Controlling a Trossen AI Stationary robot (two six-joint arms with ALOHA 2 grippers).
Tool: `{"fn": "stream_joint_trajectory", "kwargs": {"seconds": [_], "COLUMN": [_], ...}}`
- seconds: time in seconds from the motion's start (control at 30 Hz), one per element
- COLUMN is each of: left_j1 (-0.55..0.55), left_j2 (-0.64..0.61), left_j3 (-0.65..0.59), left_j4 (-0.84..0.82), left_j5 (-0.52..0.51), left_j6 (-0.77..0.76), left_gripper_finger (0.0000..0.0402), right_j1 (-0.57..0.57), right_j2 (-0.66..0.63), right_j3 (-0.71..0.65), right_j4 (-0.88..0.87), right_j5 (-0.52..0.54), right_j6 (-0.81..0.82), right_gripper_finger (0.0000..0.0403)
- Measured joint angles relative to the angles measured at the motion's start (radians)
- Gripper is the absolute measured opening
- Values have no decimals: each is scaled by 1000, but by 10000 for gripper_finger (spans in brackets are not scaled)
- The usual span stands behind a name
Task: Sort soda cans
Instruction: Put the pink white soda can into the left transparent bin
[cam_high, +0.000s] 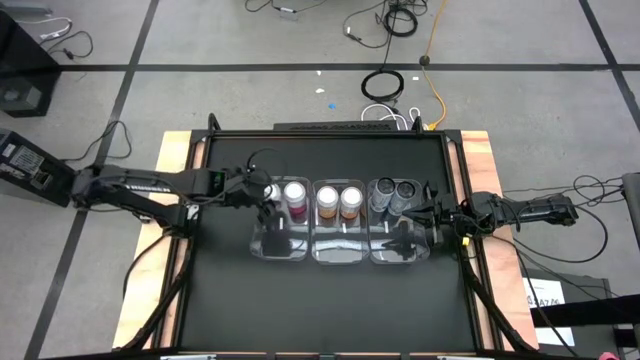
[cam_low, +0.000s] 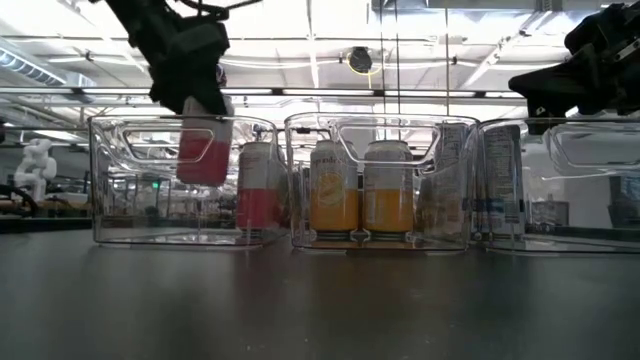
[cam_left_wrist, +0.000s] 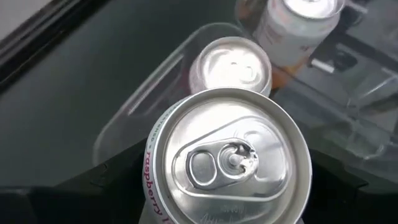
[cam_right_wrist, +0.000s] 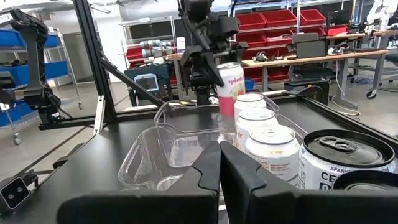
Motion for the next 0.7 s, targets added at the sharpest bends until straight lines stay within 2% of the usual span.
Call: {"fn": "stream_joint_trajectory", "kwargs": {"seconds": [0.1,0.2,0.4,0.7], "left_j1": [20,43,89,131], "left_j2": [-1,2,2,1], "left_j3": [-30,-66,-179,-275], "left_j4": [63,57,223,366], "left_j5": [7,-5,36,50], "left_j6": [1,10,24,0], "left_gripper_finger": [325,325,325,325], "right_j1": [0,0,0,0], "right_j2": [0,0,0,0], "right_j3": [0,0,0,0], "right_j4": [0,0,0,0], "right_j5": [0,0,0,0], "right_j6": [0,0,0,0], "right_gripper_finger": [0,0,0,0]}}
